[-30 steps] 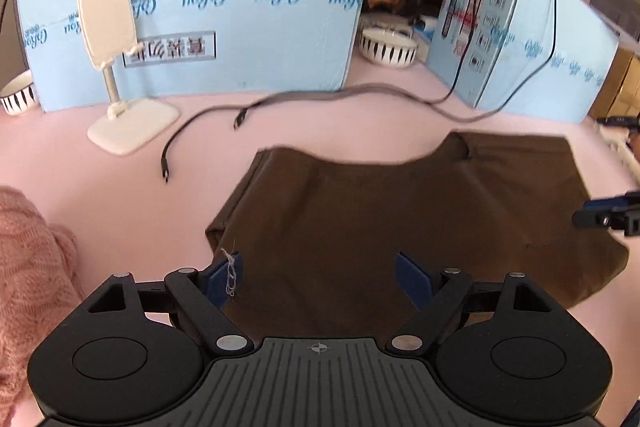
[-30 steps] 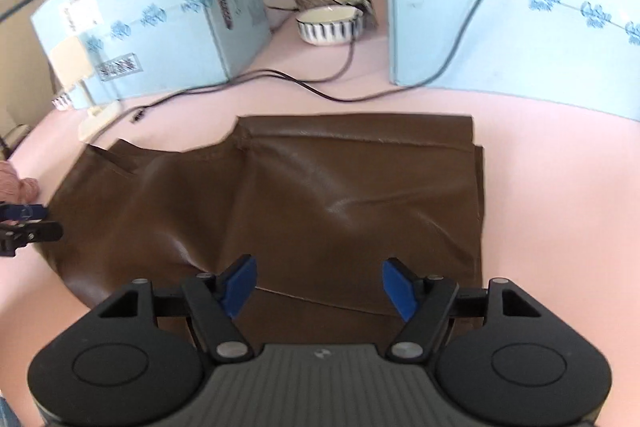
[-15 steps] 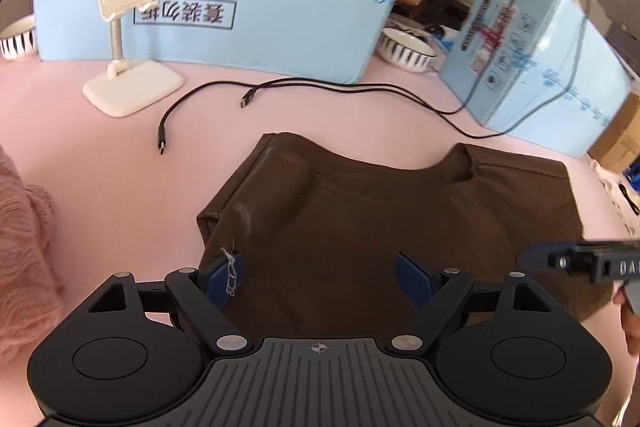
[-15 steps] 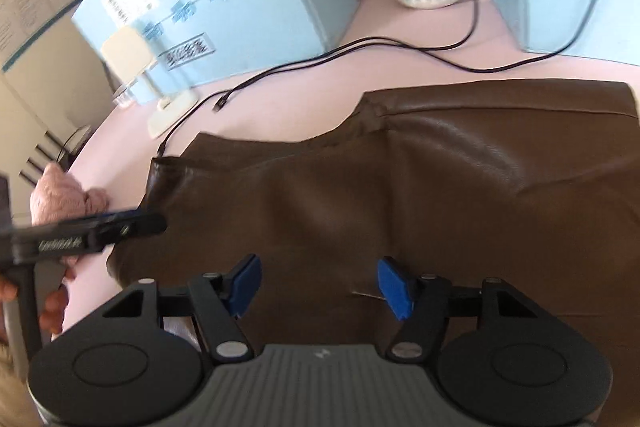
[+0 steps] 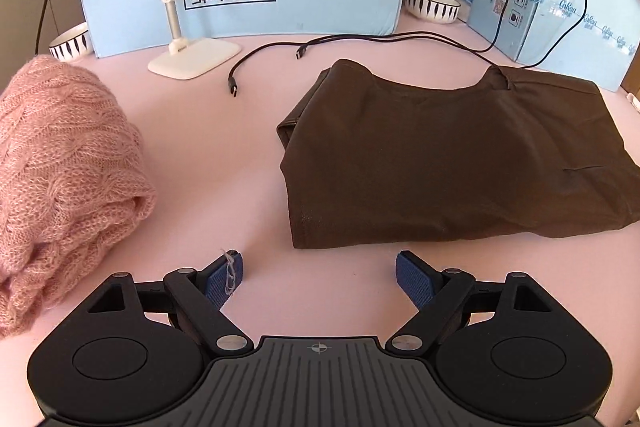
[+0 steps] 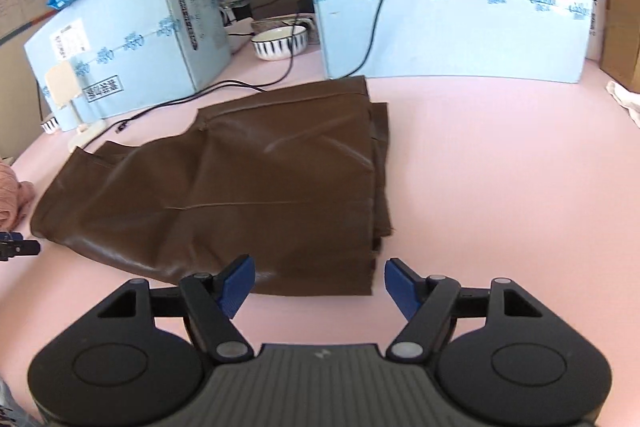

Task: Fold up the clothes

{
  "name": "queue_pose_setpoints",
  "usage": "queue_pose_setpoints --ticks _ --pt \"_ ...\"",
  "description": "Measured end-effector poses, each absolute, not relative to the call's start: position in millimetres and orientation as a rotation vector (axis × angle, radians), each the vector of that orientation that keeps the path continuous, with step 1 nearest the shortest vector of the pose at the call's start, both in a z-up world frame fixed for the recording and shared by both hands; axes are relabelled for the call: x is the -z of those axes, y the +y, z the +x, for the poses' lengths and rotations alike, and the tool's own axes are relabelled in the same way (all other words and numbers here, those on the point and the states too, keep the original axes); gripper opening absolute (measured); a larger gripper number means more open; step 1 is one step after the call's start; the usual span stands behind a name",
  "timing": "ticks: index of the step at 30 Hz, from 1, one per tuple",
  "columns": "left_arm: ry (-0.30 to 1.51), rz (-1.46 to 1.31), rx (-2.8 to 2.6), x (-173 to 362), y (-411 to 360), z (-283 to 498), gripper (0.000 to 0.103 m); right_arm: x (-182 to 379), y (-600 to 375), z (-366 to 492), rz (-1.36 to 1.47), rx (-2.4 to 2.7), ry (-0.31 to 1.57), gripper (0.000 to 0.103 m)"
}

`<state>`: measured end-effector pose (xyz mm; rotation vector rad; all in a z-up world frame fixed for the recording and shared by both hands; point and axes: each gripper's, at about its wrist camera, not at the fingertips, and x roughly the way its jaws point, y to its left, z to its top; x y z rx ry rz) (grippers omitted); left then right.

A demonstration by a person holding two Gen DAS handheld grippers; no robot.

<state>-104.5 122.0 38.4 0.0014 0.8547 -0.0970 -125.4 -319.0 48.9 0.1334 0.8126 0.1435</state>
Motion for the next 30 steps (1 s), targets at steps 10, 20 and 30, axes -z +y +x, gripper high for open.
queue_pose_setpoints --ticks 10,20,30 --pt "0.780 -0.095 0.171 -36 117 -94 0.082 -37 -322 -118 0.220 -0.150 0.799 0.020" --pt "0.758 -0.179 0.216 -38 122 -91 0.019 -46 -347 -142 0.310 -0.175 0.737 0.013" --pt "0.849 -0.091 0.399 -39 114 -138 0.014 -39 -382 -182 0.422 -0.165 0.733 0.012"
